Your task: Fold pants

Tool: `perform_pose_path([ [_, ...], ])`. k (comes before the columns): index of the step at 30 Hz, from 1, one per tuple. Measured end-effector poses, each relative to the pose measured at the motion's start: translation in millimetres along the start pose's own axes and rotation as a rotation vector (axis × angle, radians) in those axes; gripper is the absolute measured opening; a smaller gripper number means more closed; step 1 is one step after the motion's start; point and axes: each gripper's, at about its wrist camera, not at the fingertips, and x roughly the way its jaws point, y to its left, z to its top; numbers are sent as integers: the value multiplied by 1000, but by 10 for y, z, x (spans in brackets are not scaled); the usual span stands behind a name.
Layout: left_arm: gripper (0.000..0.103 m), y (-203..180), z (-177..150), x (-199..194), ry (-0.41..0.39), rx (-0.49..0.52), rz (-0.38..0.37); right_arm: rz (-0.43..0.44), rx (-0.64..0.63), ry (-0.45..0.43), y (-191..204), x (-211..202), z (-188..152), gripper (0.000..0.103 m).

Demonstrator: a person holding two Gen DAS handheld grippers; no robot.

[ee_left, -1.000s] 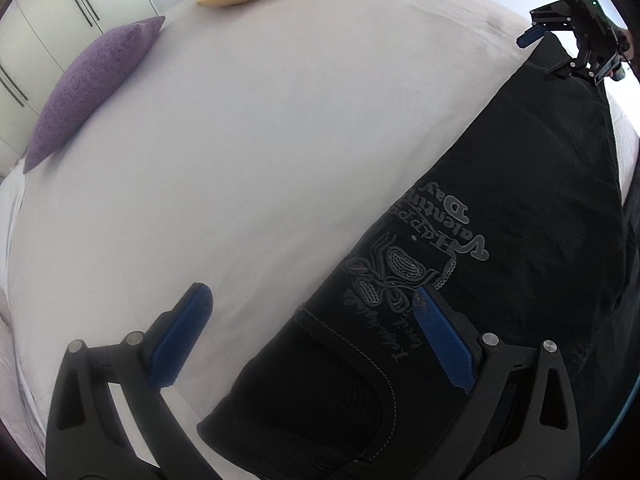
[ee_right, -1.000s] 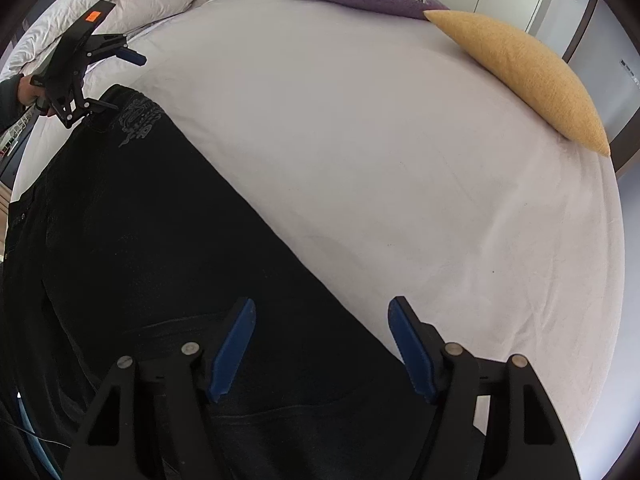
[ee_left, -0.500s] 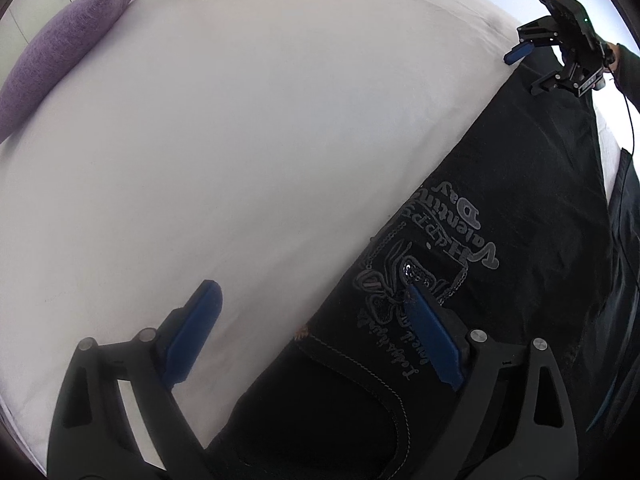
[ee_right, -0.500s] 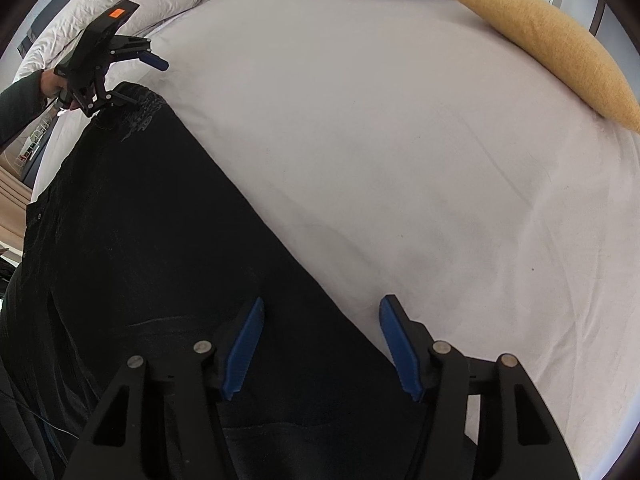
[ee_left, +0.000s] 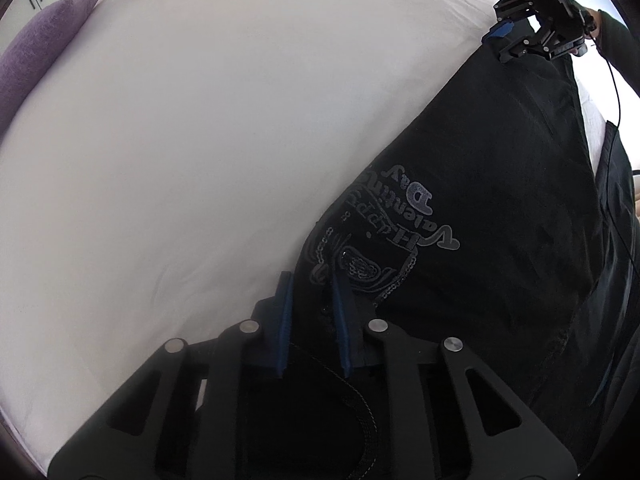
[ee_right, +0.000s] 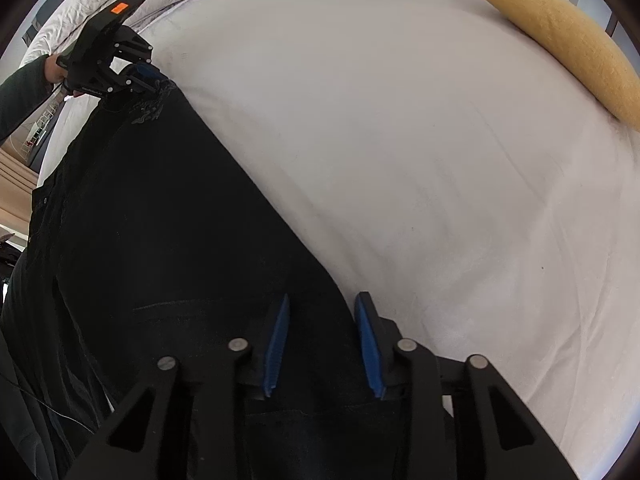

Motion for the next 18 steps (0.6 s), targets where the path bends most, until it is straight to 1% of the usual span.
perform_pose_path([
  [1, 13, -9, 0, -5, -4, 6, 14, -5, -6, 5, 18, -19, -36, 23],
  [2, 12, -14, -4, -11, -8, 7, 23, -14, -14, 10, 39, -20, -60, 20],
  [3, 10, -31, -16, -10, -11, 9, 36, -29, -23, 14, 45, -31, -72, 14],
  [4, 9, -98, -56, -49, -19, 15, 51, -40, -26, 17, 54, -44, -74, 11],
  [5, 9, -176, -97, -98, -26, 16, 59, -49, -32, 14, 48, -65, -109, 10],
  [12, 7, -244, -111, -145, -65, 28, 135, -105, -79, 2, 164, -203, -217, 5],
  [13, 7, -280, -55, -164, -71, 29, 144, -114, -86, -1, 185, -228, -225, 4],
  [15, 7, -270, -91, -284, -93, 27, 158, -128, -100, -10, 273, -269, -213, 4],
  [18, 6, -352, -73, -395, -130, 19, 169, -149, -116, -41, 396, -411, -210, 4],
])
